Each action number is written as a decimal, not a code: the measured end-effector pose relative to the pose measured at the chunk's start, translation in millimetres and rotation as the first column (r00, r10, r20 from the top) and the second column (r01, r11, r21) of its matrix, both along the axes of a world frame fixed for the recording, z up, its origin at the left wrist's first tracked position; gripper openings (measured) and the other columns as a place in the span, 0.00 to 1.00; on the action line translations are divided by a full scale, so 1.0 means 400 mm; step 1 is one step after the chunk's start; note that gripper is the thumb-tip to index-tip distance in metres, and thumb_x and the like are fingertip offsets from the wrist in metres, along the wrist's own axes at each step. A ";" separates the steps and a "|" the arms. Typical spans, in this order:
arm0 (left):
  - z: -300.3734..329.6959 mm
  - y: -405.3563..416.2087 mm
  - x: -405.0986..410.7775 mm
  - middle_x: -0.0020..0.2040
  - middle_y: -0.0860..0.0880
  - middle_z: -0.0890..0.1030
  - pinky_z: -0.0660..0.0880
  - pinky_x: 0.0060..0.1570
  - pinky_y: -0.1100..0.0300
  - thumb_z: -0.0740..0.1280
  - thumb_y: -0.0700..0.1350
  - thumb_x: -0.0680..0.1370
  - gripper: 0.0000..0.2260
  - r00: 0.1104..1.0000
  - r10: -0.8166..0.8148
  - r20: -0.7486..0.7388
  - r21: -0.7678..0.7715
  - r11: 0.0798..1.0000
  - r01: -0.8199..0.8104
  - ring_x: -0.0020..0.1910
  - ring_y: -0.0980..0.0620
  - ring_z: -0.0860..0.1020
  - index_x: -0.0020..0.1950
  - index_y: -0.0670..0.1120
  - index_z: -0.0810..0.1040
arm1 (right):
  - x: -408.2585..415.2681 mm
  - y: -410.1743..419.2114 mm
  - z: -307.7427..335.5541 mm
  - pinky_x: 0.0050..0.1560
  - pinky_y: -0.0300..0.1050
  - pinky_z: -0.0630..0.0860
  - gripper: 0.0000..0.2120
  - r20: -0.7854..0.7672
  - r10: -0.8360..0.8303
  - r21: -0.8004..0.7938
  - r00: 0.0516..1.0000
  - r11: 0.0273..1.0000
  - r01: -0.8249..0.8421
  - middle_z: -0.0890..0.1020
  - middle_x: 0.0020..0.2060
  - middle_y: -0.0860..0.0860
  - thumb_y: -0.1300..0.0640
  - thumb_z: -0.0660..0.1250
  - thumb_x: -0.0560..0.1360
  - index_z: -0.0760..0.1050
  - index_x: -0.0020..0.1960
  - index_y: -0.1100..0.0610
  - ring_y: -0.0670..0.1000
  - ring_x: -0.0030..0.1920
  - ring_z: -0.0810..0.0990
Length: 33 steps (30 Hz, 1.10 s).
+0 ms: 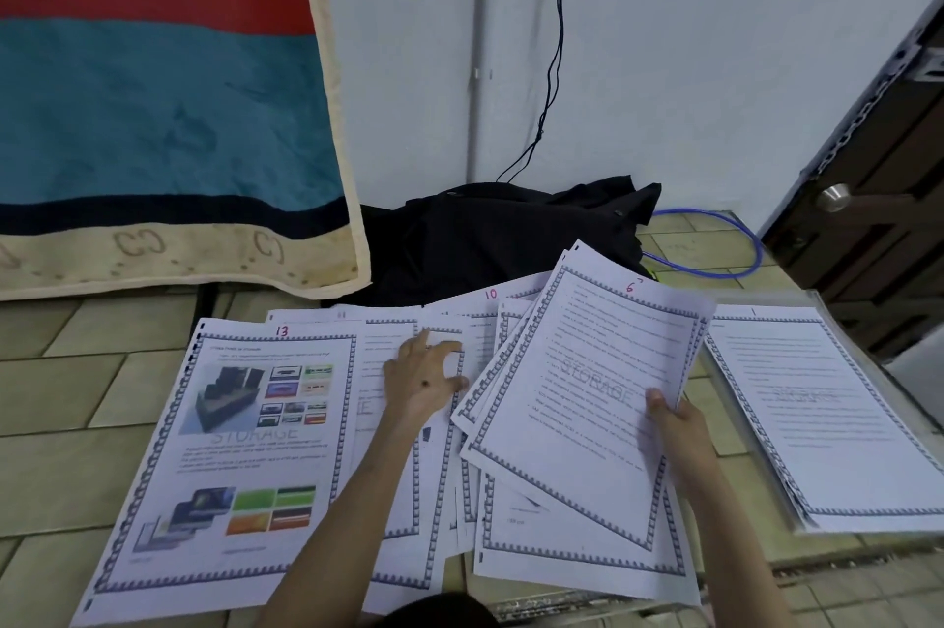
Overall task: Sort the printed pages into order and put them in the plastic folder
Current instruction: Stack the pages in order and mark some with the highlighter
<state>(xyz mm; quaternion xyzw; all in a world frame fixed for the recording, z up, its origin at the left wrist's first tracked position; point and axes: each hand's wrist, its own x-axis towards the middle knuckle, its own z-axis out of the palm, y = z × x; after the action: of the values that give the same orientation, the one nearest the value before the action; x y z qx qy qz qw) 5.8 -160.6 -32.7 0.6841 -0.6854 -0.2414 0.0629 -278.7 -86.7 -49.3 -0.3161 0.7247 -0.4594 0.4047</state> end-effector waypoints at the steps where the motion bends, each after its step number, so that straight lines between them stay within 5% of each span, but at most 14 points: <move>1: -0.003 -0.002 0.010 0.77 0.47 0.54 0.56 0.70 0.45 0.66 0.56 0.76 0.25 0.999 0.023 0.024 0.012 1.000 -0.023 0.76 0.46 0.54 0.72 0.56 0.65 | 0.000 0.001 -0.002 0.49 0.55 0.76 0.10 -0.023 0.009 -0.012 1.000 1.000 -0.009 0.80 0.40 0.56 0.55 0.60 0.80 0.75 0.43 0.57 0.58 0.43 0.79; 6: 0.005 -0.016 0.058 0.75 0.43 0.60 0.60 0.68 0.46 0.69 0.53 0.74 0.28 0.982 0.154 0.111 0.013 0.988 -0.156 0.72 0.41 0.59 0.72 0.53 0.65 | 0.003 0.008 -0.001 0.56 0.54 0.77 0.12 -0.020 0.045 -0.046 0.999 0.998 -0.046 0.81 0.49 0.54 0.56 0.62 0.79 0.74 0.60 0.60 0.57 0.51 0.80; 11: 0.012 -0.035 0.070 0.74 0.44 0.61 0.58 0.69 0.47 0.65 0.41 0.76 0.25 0.975 0.186 0.122 0.001 0.982 -0.187 0.72 0.42 0.59 0.72 0.51 0.64 | 0.000 0.019 -0.001 0.47 0.49 0.77 0.11 0.010 0.020 -0.065 1.000 0.998 -0.019 0.82 0.46 0.55 0.53 0.62 0.79 0.76 0.55 0.60 0.57 0.46 0.81; 15: 0.019 -0.069 0.032 0.76 0.44 0.60 0.61 0.68 0.49 0.59 0.33 0.77 0.25 0.996 0.056 0.070 -0.157 0.987 -0.045 0.73 0.44 0.60 0.72 0.48 0.66 | -0.001 0.020 -0.004 0.49 0.53 0.79 0.11 -0.006 0.046 -0.086 0.999 0.995 -0.047 0.83 0.47 0.56 0.53 0.61 0.79 0.76 0.54 0.60 0.57 0.47 0.82; 18: 0.022 -0.101 -0.011 0.72 0.46 0.68 0.64 0.65 0.50 0.65 0.44 0.78 0.21 0.996 -0.086 0.001 -0.155 0.984 0.085 0.69 0.45 0.66 0.71 0.47 0.68 | -0.003 0.026 -0.002 0.55 0.55 0.77 0.10 -0.007 0.096 -0.111 0.995 0.989 -0.096 0.83 0.50 0.55 0.57 0.64 0.78 0.77 0.56 0.59 0.56 0.51 0.82; 22: 0.019 -0.143 -0.034 0.66 0.43 0.69 0.63 0.62 0.53 0.68 0.57 0.74 0.31 0.986 -0.096 0.139 -0.093 0.990 0.109 0.65 0.43 0.66 0.73 0.48 0.64 | -0.007 0.030 -0.007 0.55 0.56 0.78 0.11 -0.012 0.129 -0.129 0.992 0.983 -0.129 0.84 0.51 0.54 0.61 0.68 0.75 0.78 0.57 0.59 0.54 0.51 0.82; 27: 0.021 -0.185 -0.028 0.65 0.44 0.68 0.61 0.63 0.53 0.71 0.58 0.71 0.31 0.996 -0.068 0.062 -0.025 0.997 0.070 0.65 0.44 0.64 0.70 0.51 0.67 | 0.003 0.026 -0.001 0.37 0.32 0.79 0.09 -0.016 0.098 -0.177 0.995 0.979 -0.099 0.83 0.45 0.51 0.64 0.69 0.74 0.77 0.54 0.58 0.46 0.45 0.81; 33: 0.023 -0.211 -0.027 0.60 0.44 0.71 0.66 0.61 0.52 0.75 0.50 0.69 0.26 0.998 -0.051 -0.045 -0.094 0.995 0.046 0.62 0.44 0.69 0.64 0.47 0.72 | 0.007 0.017 -0.015 0.36 0.29 0.77 0.12 -0.042 0.051 -0.190 0.998 0.980 -0.058 0.84 0.47 0.53 0.60 0.70 0.73 0.79 0.56 0.62 0.44 0.46 0.82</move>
<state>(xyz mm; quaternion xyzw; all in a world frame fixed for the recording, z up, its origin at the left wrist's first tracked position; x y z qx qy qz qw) -5.1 -245.0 -23.3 0.6577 -0.7106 -0.2271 0.1050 -275.8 -79.9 -55.4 -0.3817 0.6757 -0.5095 0.3717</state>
